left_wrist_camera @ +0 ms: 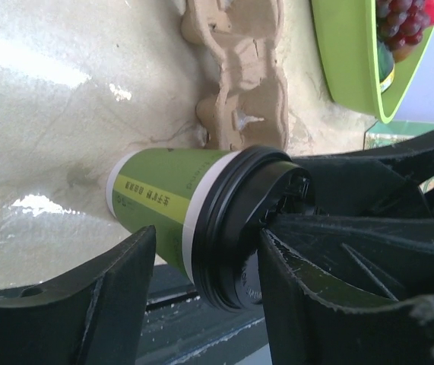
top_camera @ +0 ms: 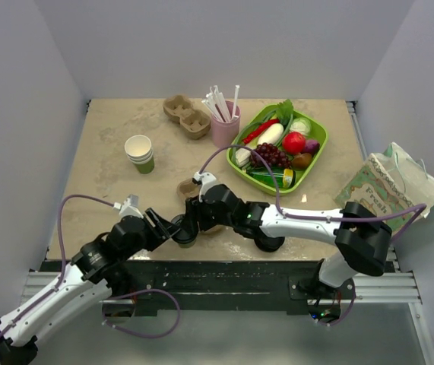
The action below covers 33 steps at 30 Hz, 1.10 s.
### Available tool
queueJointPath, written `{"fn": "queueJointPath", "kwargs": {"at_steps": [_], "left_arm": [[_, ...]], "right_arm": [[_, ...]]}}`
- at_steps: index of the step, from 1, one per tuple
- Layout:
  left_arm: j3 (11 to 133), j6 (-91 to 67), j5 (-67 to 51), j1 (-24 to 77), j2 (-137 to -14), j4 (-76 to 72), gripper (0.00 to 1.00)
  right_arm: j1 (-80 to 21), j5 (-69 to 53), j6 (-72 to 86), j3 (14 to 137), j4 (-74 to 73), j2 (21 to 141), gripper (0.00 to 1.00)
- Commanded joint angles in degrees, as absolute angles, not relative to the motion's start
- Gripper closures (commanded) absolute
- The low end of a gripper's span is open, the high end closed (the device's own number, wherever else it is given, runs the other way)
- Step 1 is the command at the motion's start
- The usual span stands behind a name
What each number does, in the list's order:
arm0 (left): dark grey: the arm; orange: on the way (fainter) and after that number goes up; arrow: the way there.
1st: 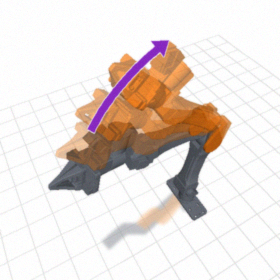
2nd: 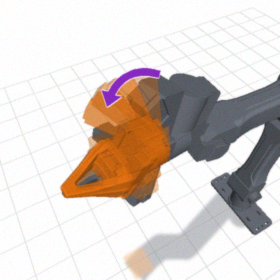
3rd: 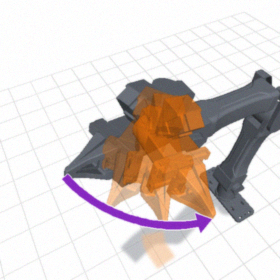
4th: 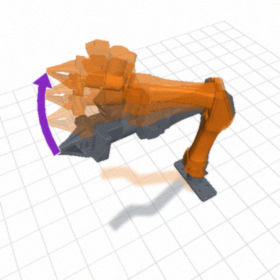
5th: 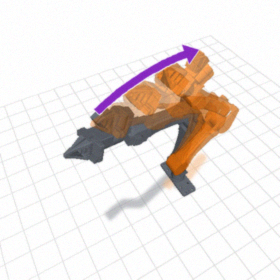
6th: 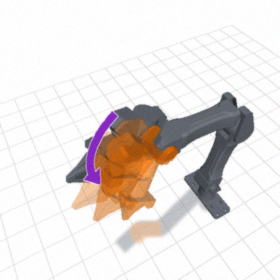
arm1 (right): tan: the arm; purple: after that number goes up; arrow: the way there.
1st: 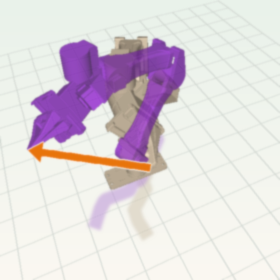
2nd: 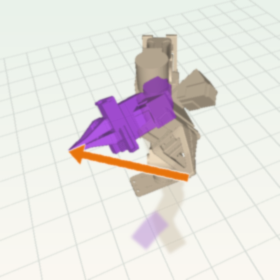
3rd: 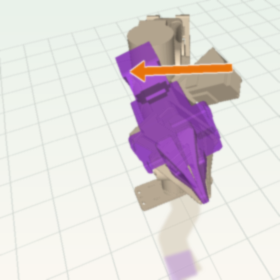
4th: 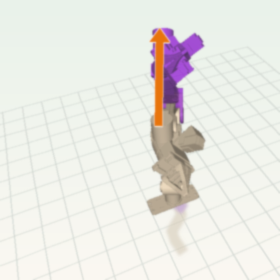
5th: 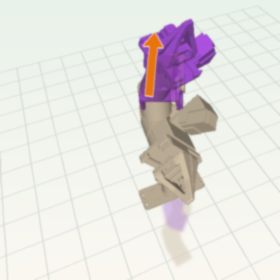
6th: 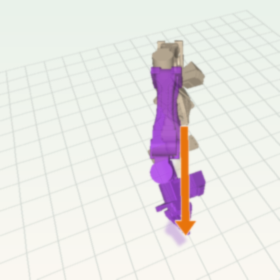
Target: Pack the takeout coffee
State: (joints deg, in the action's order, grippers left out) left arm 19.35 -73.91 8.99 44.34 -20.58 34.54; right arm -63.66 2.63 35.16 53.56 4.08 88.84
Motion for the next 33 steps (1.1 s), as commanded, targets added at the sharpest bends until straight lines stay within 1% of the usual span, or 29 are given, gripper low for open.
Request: {"fn": "queueJointPath", "kwargs": {"at_steps": [1, 6, 7, 10, 12, 15, 16, 19, 22, 23, 25, 27, 29, 31, 32, 33], "left_arm": [[20.12, -71.02, 3.78, 44.47, -22.68, 44.38, 0.40], [20.31, -71.46, 2.99, 44.47, -21.10, 44.22, 0.39], [19.78, -71.46, 1.34, 44.47, -20.48, 43.60, 0.39], [17.23, -71.37, -1.56, 44.47, -20.04, 40.43, 0.40], [17.31, -71.28, -1.15, 44.47, -20.56, 40.78, 0.43], [16.79, -71.37, -0.35, 44.47, -22.14, 40.52, 0.51], [16.00, -71.54, -0.18, 44.47, -22.41, 40.34, 0.58], [14.86, -72.42, 1.75, 44.47, -23.64, 39.73, 0.67], [14.94, -73.39, 4.20, 44.47, -24.96, 41.92, 0.74], [15.12, -73.30, 4.57, 44.47, -25.22, 43.14, 0.78], [14.94, -73.13, 4.66, 44.47, -25.84, 42.72, 0.79], [14.94, -72.86, 4.83, 44.47, -27.15, 42.37, 0.84], [14.94, -72.25, 4.83, 44.47, -28.73, 41.75, 0.98], [15.38, -71.90, 4.83, 44.47, -31.11, 41.57, 1.00], [15.55, -71.72, 4.75, 44.47, -31.81, 41.57, 1.00], [15.73, -71.72, 4.83, 44.47, -32.43, 41.66, 1.00]], "right_arm": [[-63.19, 2.63, 37.88, 51.77, 4.48, 89.39, 0.45], [-63.19, 2.99, 38.06, 50.54, 4.66, 88.51, 0.44], [-63.19, 2.90, 38.06, 50.54, 4.57, 88.85, 0.44], [-63.19, 3.08, 37.97, 50.45, 4.92, 89.30, 0.44], [-63.19, 2.99, 38.14, 50.36, 5.01, 89.91, 0.44], [-63.28, 2.20, 38.58, 49.84, 5.62, 90.53, 0.44], [-63.28, 1.94, 38.85, 49.66, 6.06, 90.53, 0.44], [-63.19, 2.54, 39.20, 48.52, 6.15, 90.18, 0.44], [-63.19, 3.87, 39.29, 48.25, 5.45, 90.09, 0.44], [-63.19, 3.95, 39.20, 48.25, 5.28, 89.91, 0.44], [-63.11, 4.83, 39.11, 47.99, 5.19, 89.56, 0.44], [-63.11, 6.67, 38.85, 47.55, 5.01, 89.04, 0.46], [-63.11, 8.08, 37.80, 46.68, 6.41, 87.55, 0.46], [-63.19, 9.49, 37.27, 45.79, 7.29, 86.40, 0.44], [-63.11, 9.41, 36.57, 46.05, 7.03, 86.22, 0.40], [-63.11, 8.88, 36.13, 46.84, 6.86, 86.05, 0.38]]}}
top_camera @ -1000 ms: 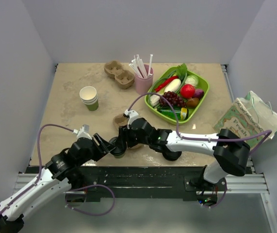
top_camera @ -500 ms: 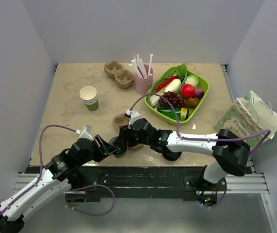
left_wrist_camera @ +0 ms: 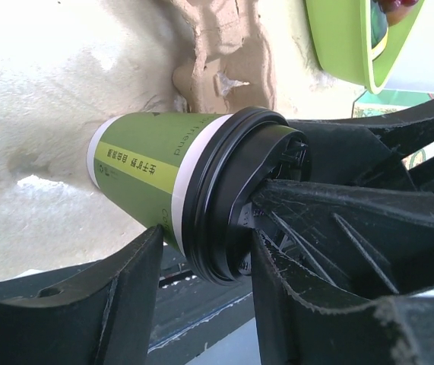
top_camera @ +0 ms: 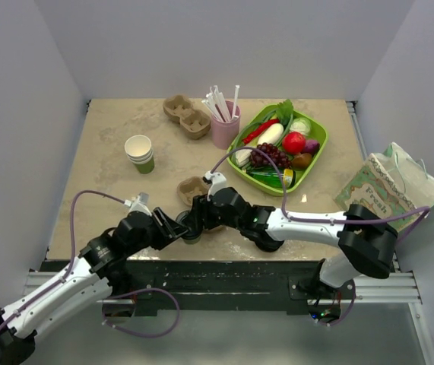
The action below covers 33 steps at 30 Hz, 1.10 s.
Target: Pack the takeout coffee
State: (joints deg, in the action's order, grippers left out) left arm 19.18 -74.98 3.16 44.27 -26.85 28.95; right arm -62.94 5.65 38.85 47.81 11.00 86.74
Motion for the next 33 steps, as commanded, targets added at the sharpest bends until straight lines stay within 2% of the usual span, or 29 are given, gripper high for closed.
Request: {"fn": "queueJointPath", "kwargs": {"at_steps": [1, 5, 6, 7, 10, 12, 14, 16, 18, 22, 25, 33], "left_arm": [[16.17, -71.63, 5.18, 44.47, -32.52, 41.75, 0.99], [16.79, -71.46, 5.10, 44.47, -30.50, 40.87, 0.84], [16.87, -71.37, 4.84, 44.47, -29.45, 40.52, 0.82], [17.40, -70.93, 4.75, 44.47, -28.92, 39.56, 0.74], [19.85, -69.00, 5.36, 44.47, -27.43, 39.11, 0.61], [21.79, -67.59, 6.06, 44.47, -26.99, 39.55, 0.56], [24.78, -65.32, 6.94, 44.47, -26.98, 40.78, 0.39], [27.67, -64.69, 8.69, 44.47, -27.33, 43.22, 0.29], [29.35, -63.46, 9.57, 44.47, -27.33, 44.55, 0.27], [32.69, -62.93, 12.56, 44.47, -27.07, 47.10, 0.16], [32.87, -62.93, 13.09, 44.47, -26.37, 46.76, 0.12], [30.25, -63.19, 10.02, 44.47, -25.49, 42.46, 0.10]], "right_arm": [[-63.11, 7.66, 35.78, 47.28, 6.86, 85.52, 0.37], [-63.11, 7.99, 35.51, 51.06, 2.91, 84.64, 0.18], [-63.19, 8.09, 35.77, 52.28, 2.47, 84.46, 0.16], [-63.11, 8.17, 36.03, 52.64, 2.29, 84.20, 0.15], [-63.11, 9.66, 37.00, 53.88, 1.41, 82.62, 0.11], [-63.11, 10.80, 37.09, 54.49, 1.06, 81.48, 0.10], [-63.11, 11.95, 37.26, 54.58, 0.44, 80.60, 0.09], [-63.11, 15.19, 37.97, 54.49, 0.18, 79.02, 0.06], [-63.11, 16.78, 38.58, 53.88, -1.58, 77.70, 0.02], [-63.02, 17.14, 39.81, 51.16, -1.06, 73.23, 0.02], [-63.02, 14.34, 40.69, 49.57, -0.88, 72.42, 0.02], [-63.02, 6.01, 46.23, 45.18, -0.27, 74.53, 0.02]]}}
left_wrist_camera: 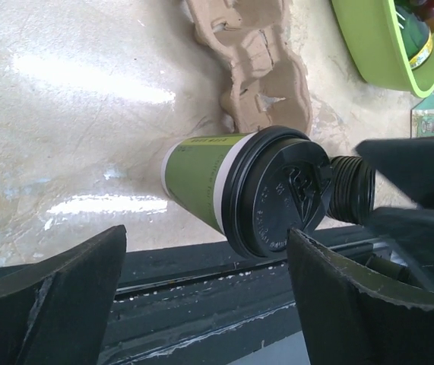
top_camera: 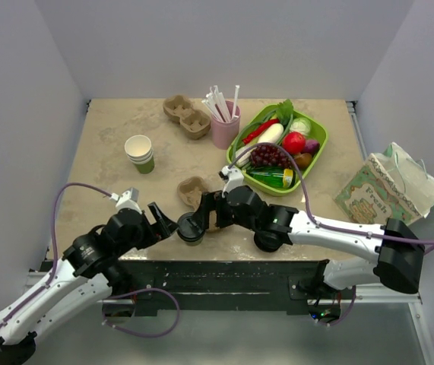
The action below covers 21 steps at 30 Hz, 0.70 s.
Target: Pack the takeout coffee
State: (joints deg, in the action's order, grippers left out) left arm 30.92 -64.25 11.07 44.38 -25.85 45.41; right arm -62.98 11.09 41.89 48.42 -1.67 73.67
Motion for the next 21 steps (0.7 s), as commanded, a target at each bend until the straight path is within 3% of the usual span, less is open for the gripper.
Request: {"fn": "queueJointPath", "kwargs": {"at_steps": [1, 9, 21], "left_arm": [[29.28, -63.45, 8.71, 44.47, -25.31, 40.45, 0.12], [23.91, -64.16, 5.62, 44.47, -26.28, 33.14, 0.26], [20.75, -66.80, 9.93, 44.47, -24.43, 32.70, 0.35]], "right_arm": [[-63.02, 4.76, 46.23, 44.74, 3.13, 75.14, 0.02], [-62.93, 6.14, 44.91, 47.90, 2.90, 79.10, 0.04], [-61.79, 5.36, 45.79, 47.11, 6.68, 81.03, 0.13]]}}
